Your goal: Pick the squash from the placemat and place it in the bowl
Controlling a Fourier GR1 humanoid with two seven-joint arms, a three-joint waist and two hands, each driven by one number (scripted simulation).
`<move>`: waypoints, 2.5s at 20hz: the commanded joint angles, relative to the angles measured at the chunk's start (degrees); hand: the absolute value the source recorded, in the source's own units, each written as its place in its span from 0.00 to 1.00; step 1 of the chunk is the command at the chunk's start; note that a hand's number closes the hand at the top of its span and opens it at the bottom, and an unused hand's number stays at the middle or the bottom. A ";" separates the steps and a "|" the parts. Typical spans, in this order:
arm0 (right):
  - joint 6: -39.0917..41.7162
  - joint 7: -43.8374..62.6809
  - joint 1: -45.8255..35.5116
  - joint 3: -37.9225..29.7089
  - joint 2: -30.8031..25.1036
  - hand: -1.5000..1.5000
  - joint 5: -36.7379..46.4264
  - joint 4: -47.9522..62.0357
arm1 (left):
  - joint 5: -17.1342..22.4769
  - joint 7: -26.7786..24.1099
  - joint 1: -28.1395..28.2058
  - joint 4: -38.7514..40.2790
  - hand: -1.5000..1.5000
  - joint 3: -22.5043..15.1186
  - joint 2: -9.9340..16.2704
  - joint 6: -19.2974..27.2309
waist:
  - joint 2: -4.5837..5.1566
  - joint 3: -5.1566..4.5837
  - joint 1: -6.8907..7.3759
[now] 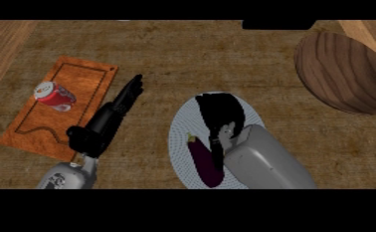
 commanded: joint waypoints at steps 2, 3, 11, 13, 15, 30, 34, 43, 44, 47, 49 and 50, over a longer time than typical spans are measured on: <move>7.85 16.86 -6.95 -1.20 3.87 0.00 -8.15 4.52 | 0.05 1.26 -1.50 0.81 0.50 0.54 -0.10 -0.67 | 0.13 0.05 0.49; 6.76 17.62 -3.81 0.42 3.89 0.00 -7.15 3.49 | 0.33 -0.67 0.68 0.15 0.50 1.27 1.11 -1.52 | -0.03 0.07 0.10; 5.46 21.60 -5.01 3.46 3.96 0.00 -10.11 2.76 | 0.57 -0.15 0.30 0.81 0.50 2.97 1.18 -2.55 | -0.01 0.13 -0.35; 6.66 21.43 -2.32 4.61 3.96 0.00 -8.05 0.09 | 1.09 -0.32 0.50 0.47 0.50 3.00 0.24 -2.70 | -0.08 0.15 -0.96; 2.62 17.44 -2.76 6.40 3.97 0.00 -5.11 3.50 | -1.58 -0.63 1.70 -1.29 0.50 1.68 -1.23 -0.35 | 0.13 0.18 -0.22; -0.73 9.24 4.70 9.58 1.55 0.00 13.54 0.65 | -1.87 2.66 -0.12 -1.49 0.50 3.67 -2.54 -3.02 | 0.29 0.20 -0.36; 0.53 8.14 7.20 7.61 1.82 0.00 15.81 0.04 | -4.30 1.06 -1.40 2.08 0.50 3.93 -4.00 -2.67 | 0.30 0.20 -0.63; -0.15 0.68 8.68 2.96 3.61 0.00 22.22 4.53 | -4.30 3.21 1.13 -2.61 0.50 6.85 -3.89 -5.65 | 0.28 0.21 -0.32; -1.74 -3.87 9.21 1.68 0.03 0.00 22.48 5.35 | -5.73 -1.52 3.80 -0.42 0.50 6.38 -4.02 -5.98 | 0.31 0.21 -0.32; -0.14 -6.09 12.21 2.32 -1.35 0.00 24.45 2.86 | -5.92 6.24 0.56 -4.24 0.50 6.37 -6.19 -4.77 | 0.27 0.22 -0.42; -5.16 -10.19 9.24 -0.11 0.47 1.00 24.55 8.07 | -6.10 2.38 0.58 -0.41 0.50 7.14 -5.77 -6.43 | 0.36 0.22 -0.32; -5.67 -10.81 7.65 1.47 2.63 1.00 25.40 10.21 | -7.67 5.18 -1.55 -0.75 0.50 4.61 -9.39 -3.39 | 0.38 0.23 -0.28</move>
